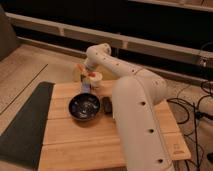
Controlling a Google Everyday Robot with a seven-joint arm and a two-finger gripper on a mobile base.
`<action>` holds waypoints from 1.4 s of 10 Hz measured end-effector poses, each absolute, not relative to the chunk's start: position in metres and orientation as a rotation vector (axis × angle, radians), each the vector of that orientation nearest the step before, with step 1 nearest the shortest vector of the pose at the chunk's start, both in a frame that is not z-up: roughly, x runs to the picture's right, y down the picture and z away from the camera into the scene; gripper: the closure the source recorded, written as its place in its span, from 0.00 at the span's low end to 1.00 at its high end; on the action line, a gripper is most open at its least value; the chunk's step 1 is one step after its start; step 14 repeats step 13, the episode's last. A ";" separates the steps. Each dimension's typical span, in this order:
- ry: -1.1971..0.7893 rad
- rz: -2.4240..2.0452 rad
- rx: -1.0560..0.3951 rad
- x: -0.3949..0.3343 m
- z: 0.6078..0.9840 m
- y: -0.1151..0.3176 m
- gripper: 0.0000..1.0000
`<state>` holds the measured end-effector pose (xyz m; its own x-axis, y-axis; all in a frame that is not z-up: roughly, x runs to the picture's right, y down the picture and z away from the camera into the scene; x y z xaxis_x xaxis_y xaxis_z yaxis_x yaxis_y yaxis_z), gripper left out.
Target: Place the pepper in the ceramic cup
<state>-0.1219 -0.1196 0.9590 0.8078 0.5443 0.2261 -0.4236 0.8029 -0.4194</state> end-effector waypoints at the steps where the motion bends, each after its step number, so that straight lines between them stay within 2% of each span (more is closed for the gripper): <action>1: -0.357 0.538 -0.361 -0.119 0.959 -0.121 0.57; 4: -0.379 0.580 -0.353 -0.106 0.959 -0.121 0.25; 5: -0.380 0.590 -0.355 -0.103 0.959 -0.119 0.21; 14: -0.414 0.618 -0.390 -0.102 0.958 -0.105 0.20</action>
